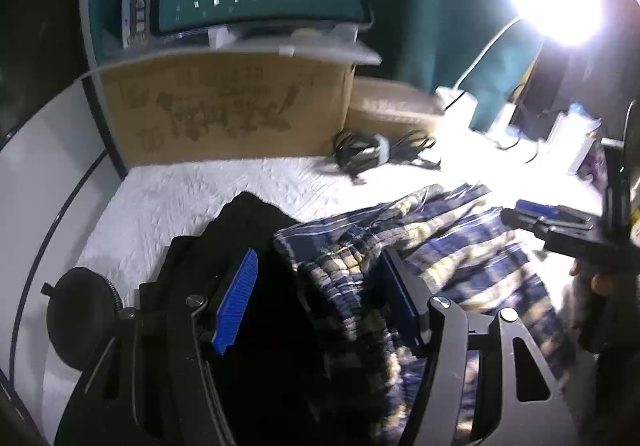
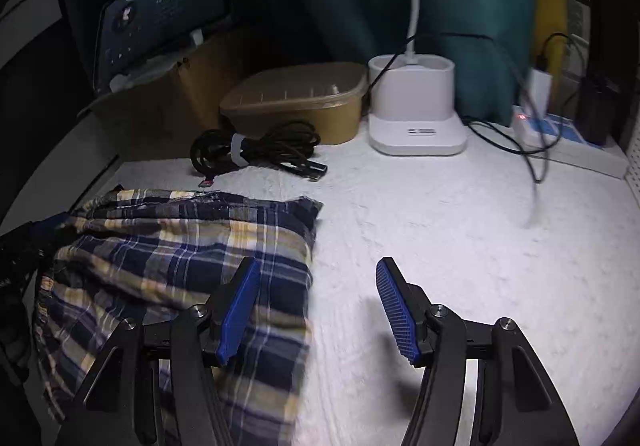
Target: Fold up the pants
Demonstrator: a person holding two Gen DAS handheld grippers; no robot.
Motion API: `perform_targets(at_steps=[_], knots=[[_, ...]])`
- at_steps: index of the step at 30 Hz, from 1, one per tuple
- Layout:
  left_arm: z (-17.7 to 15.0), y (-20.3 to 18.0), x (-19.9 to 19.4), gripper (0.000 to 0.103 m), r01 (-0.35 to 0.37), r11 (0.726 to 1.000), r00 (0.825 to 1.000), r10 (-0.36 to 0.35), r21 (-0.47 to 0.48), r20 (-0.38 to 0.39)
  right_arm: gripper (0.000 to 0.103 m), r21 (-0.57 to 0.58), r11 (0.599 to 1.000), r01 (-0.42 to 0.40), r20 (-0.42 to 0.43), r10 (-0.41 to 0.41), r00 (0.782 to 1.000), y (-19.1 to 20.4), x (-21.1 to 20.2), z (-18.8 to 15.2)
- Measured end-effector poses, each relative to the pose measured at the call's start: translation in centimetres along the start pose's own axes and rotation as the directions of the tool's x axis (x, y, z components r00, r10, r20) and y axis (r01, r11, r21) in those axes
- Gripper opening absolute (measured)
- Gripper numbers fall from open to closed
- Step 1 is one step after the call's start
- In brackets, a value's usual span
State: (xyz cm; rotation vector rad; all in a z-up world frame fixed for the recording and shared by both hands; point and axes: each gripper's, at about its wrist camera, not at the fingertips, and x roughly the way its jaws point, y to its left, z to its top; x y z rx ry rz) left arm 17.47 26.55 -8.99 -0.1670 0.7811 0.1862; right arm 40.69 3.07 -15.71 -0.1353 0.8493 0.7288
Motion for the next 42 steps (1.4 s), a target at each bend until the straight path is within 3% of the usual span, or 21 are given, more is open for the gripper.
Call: perform_targets(at_steps=[4,8,13,17,21,27,32,42], knots=[[-0.3,0.3,1.7,0.065,-0.052,0.998,0.998,0.053,0.031,-0.022,0.066,0.0,1.0,-0.004,-0.038,0.004,0.999,-0.9,2.1,0.3],[-0.7,0.7,2.8,0.066,-0.048,0.998,0.997,0.05,0.039,-0.061,0.073,0.011,1.0,0.007,-0.051,-0.007,0.999,-1.5,2.6,0.5],[-0.6,0.8,2.6,0.07,-0.056,0.998,0.996,0.057,0.025,-0.067,0.073,0.009,1.0,0.014,-0.055,-0.013,0.998,-1.5,2.4,0.5],[-0.4,0.4,0.7,0.069,-0.057,0.998,0.998,0.057,0.005,-0.02,0.073,0.017,0.999,0.033,-0.05,-0.032,0.998,-1.2,1.2,0.5],[-0.7,0.0,-1.8,0.069,-0.001,1.0,0.999,0.001,-0.009,0.04,0.073,0.025,0.999,0.024,-0.035,-0.024,0.999,-0.5,-0.7,0.1],[-3.1,-0.6,-1.7,0.069,0.04,0.998,0.999,-0.04,-0.046,-0.011,0.073,-0.017,1.0,0.007,-0.041,-0.007,0.999,0.2,-2.9,-1.1],[-4.8,-0.6,-1.4,0.069,0.019,0.998,0.999,-0.021,-0.055,-0.038,0.073,-0.032,0.999,0.023,-0.076,-0.026,0.997,0.0,-3.0,-2.8],[-5.9,-1.2,-3.1,0.069,-0.019,0.999,1.0,0.019,-0.027,-0.006,0.073,-0.021,0.998,0.06,-0.074,-0.061,0.995,-0.8,-5.2,-5.3]])
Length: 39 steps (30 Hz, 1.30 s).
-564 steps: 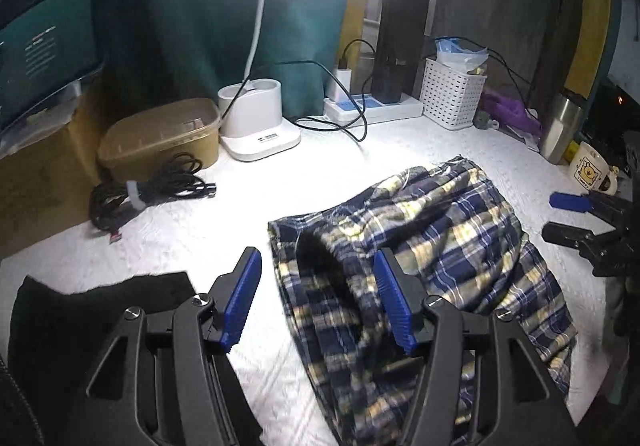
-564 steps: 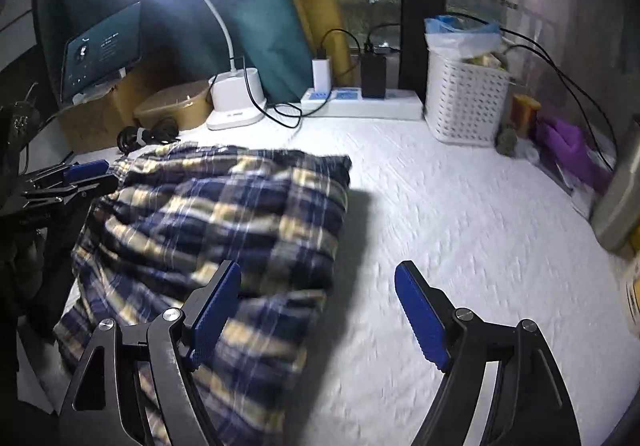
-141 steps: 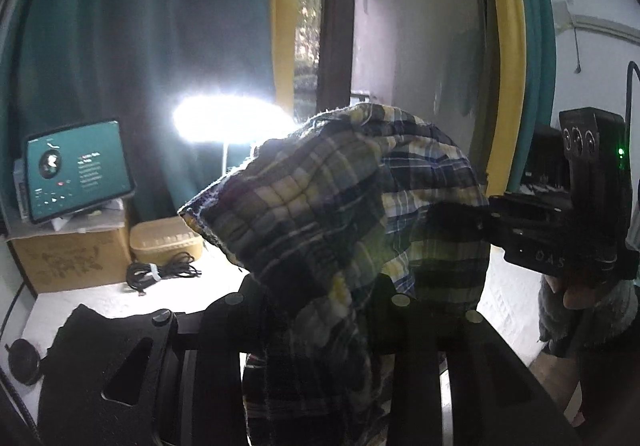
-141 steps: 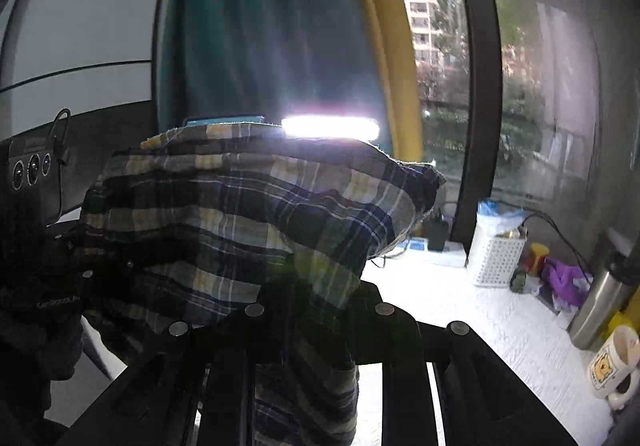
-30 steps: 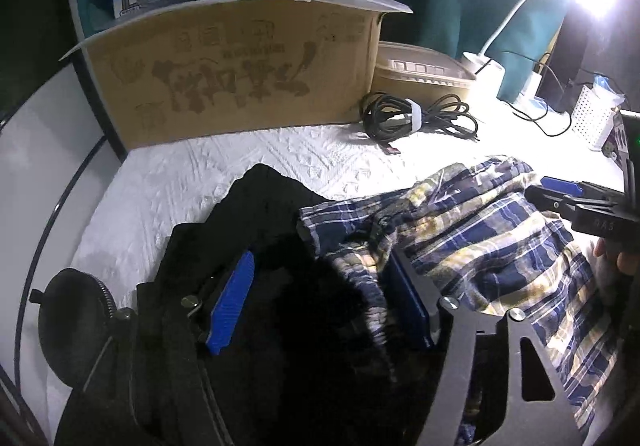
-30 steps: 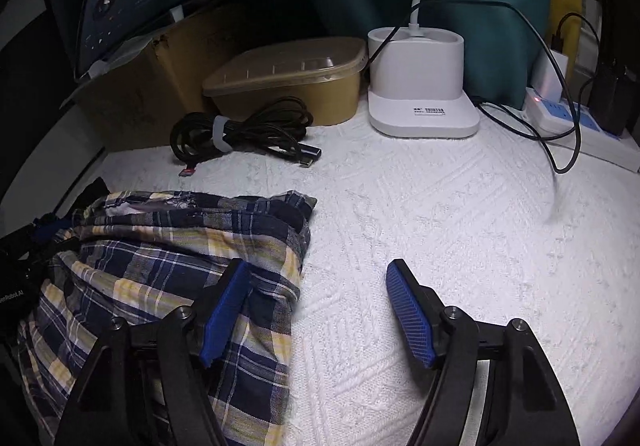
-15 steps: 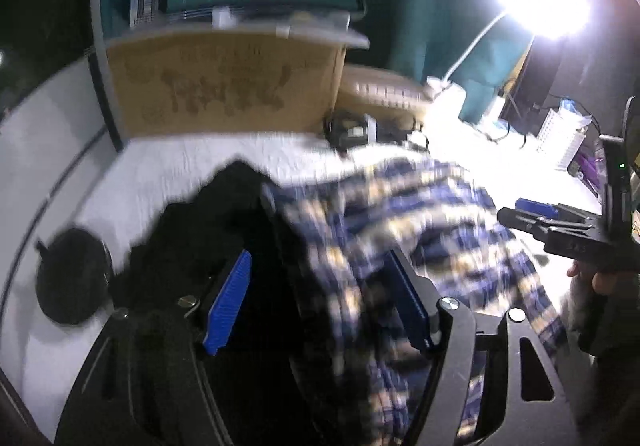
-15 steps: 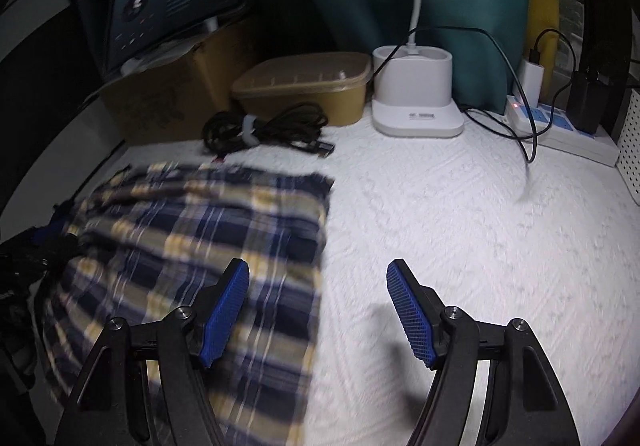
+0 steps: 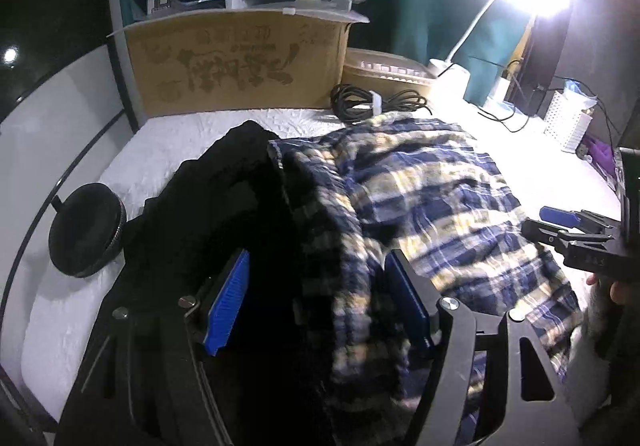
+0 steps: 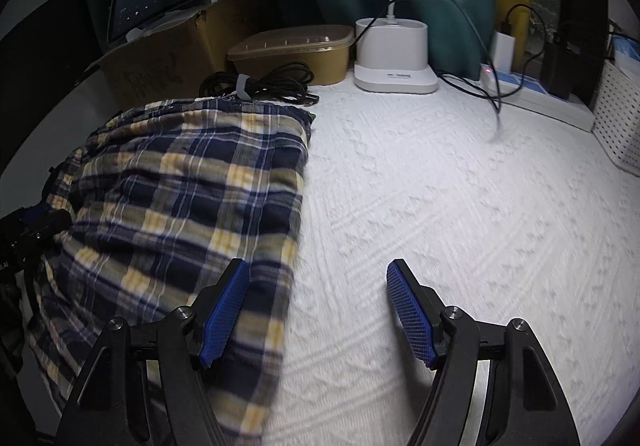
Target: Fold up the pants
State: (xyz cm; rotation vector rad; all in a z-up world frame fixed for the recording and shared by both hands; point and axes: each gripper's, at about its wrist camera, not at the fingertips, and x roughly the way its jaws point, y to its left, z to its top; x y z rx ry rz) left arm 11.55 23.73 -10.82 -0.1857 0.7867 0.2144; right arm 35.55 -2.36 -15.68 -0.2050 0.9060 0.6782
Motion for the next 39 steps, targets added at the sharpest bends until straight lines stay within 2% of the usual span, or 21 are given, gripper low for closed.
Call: perform_targets(at_steps=[13,21,24,30,39], knots=[[-2.8,-1.8,-2.5,0.069,0.027,1.0,1.0,-0.027,0.009,0.008,0.073,-0.023,0.999,-0.029,0.007,0.029,1.0,1.4,-2.4,-2.9],[-5.2,-1.7,-1.8,0.069,-0.006,1.0,0.999,0.005,-0.01,-0.042,0.073,-0.101,0.995,0.017,-0.025,-0.02,0.999,2.9,-2.7,-4.6],[-5.7,-1.6,-1.8,0.069,-0.008,1.0,0.999,0.008,0.002,-0.032,0.073,-0.091,0.995,0.042,-0.004,-0.042,0.999,2.6,-3.2,-5.0],[-6.0,-1.7,-1.6,0.067,-0.001,1.0,1.0,0.001,0.02,-0.029,0.073,-0.077,0.995,0.056,-0.02,-0.058,0.998,1.7,-3.7,-5.8],[-7.0,-1.2,-2.6,0.066,0.003,1.0,1.0,-0.003,-0.006,-0.01,0.073,-0.058,0.997,0.052,-0.021,-0.053,0.998,0.7,-4.9,-6.9]])
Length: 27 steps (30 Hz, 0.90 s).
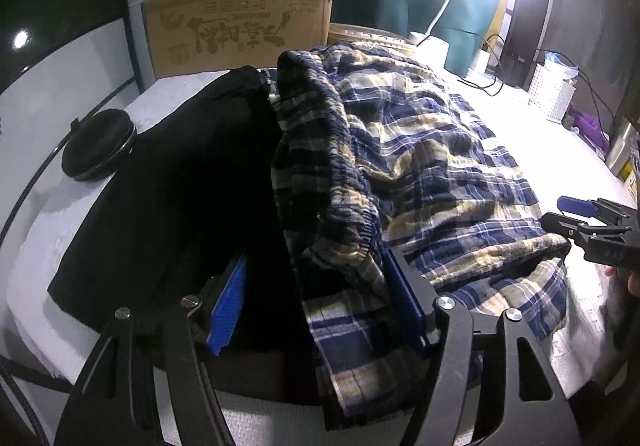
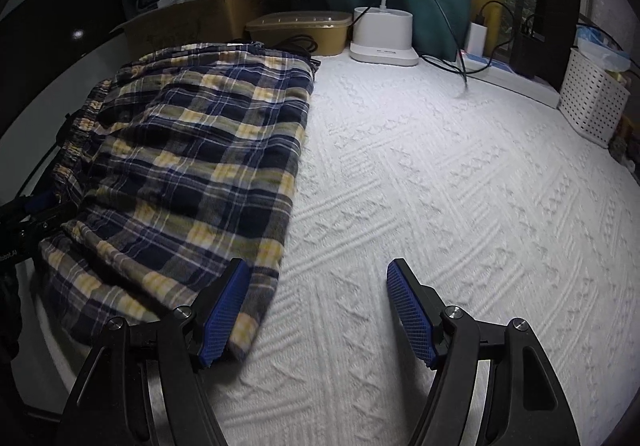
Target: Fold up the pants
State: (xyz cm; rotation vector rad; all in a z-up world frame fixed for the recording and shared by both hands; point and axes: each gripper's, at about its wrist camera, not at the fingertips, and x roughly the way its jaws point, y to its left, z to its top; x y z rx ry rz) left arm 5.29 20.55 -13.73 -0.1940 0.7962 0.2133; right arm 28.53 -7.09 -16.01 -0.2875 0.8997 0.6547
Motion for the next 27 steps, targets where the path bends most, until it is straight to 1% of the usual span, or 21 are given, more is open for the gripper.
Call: perform_targets(at_steps=[1,3,4,7,11,18,24,27], knots=[[0.0,0.0,-0.1,0.066,0.0,1.0,1.0,0.0,-0.004,0.002,0.073,0.0,1.0,0.002,-0.001,-0.002,1.0,-0.1,-0.2,-0.2],[-0.1,-0.2,-0.8,0.057,0.006,1.0,1.0,-0.006,-0.012,0.011,0.073,0.004,1.0,0.006,-0.002,-0.006,1.0,-0.4,-0.5,-0.6],[-0.2,-0.4,-1.2,0.056,0.004,1.0,1.0,-0.004,-0.009,0.016,0.073,0.008,1.0,0.009,-0.003,-0.009,1.0,-0.5,-0.7,-0.8],[-0.2,-1.3,-2.3,0.056,-0.007,1.0,0.999,0.007,0.016,0.035,0.073,0.028,0.999,0.017,-0.002,-0.017,1.0,-1.3,-1.5,-1.6],[-0.5,-2.1,-3.3,0.056,-0.011,1.0,0.999,0.011,0.018,0.05,0.074,0.053,0.998,0.017,0.004,-0.018,1.0,-2.4,-2.5,-2.6],[-1.5,-5.4,-4.6,0.056,0.036,0.997,0.997,-0.04,0.063,0.059,0.074,0.104,0.994,0.021,0.024,-0.024,0.999,-4.1,-4.5,-4.7],[-1.5,-7.8,-5.1,0.056,0.075,0.995,0.995,-0.079,0.071,0.057,0.074,0.14,0.989,0.041,0.042,-0.047,0.998,-5.4,-6.1,-6.1],[-1.2,-8.8,-5.2,0.056,0.093,0.994,0.994,-0.096,0.058,0.055,0.074,0.157,0.986,0.057,0.045,-0.065,0.997,-6.2,-7.0,-7.1]])
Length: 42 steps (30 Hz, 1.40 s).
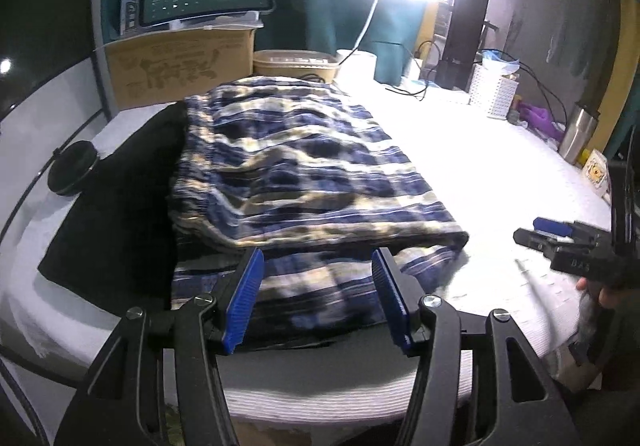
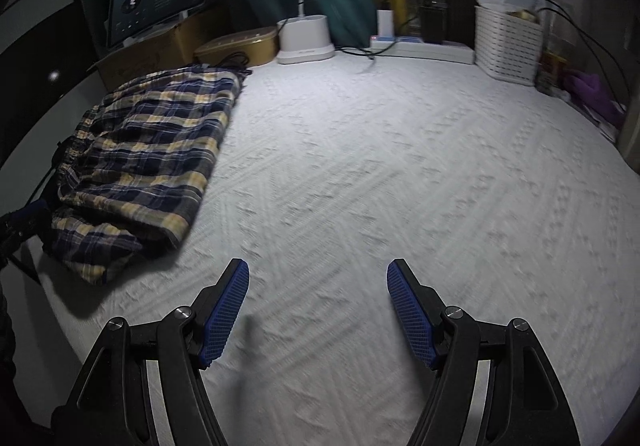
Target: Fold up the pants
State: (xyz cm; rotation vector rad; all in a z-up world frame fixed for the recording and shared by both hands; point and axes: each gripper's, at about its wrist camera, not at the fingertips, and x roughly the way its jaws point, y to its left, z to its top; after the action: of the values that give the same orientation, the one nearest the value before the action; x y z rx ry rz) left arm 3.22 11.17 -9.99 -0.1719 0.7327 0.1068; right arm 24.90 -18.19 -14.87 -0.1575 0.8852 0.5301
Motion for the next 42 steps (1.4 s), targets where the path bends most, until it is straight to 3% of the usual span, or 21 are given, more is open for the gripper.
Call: perform_targets(at_steps=[11,19,23,29,42], knots=[[0.3,-4.2,-0.2,0.056,0.022,0.998,0.999,-0.023,0.055,0.023,0.074,0.069,0.996,0.054,0.048,-0.058,0.997,-4.0,-3.9,-2.9],[1.4,-6.8,-1.2,0.058,0.027,0.996,0.998,-0.032,0.083,0.06,0.074,0.073,0.993,0.095,0.134,-0.105,0.985,-5.0,-8.1,-2.7],[1.8,-8.2,-2.0,0.071,0.037,0.992,0.994,-0.049,0.119,0.099,0.074,0.075,0.991,0.114,0.185,-0.126,0.975,-4.9,-10.4,-2.5],[2.1,-9.6,-3.1,0.071,0.04,0.99,0.989,-0.058,0.137,0.132,0.074,0.064,0.99,0.123,0.225,-0.134,0.965,-4.8,-12.6,-2.4],[2.9,-12.0,-6.5,0.071,0.047,0.976,0.959,-0.103,0.212,0.263,0.075,0.06,0.988,0.145,0.297,-0.157,0.942,-4.2,-15.7,-2.1]])
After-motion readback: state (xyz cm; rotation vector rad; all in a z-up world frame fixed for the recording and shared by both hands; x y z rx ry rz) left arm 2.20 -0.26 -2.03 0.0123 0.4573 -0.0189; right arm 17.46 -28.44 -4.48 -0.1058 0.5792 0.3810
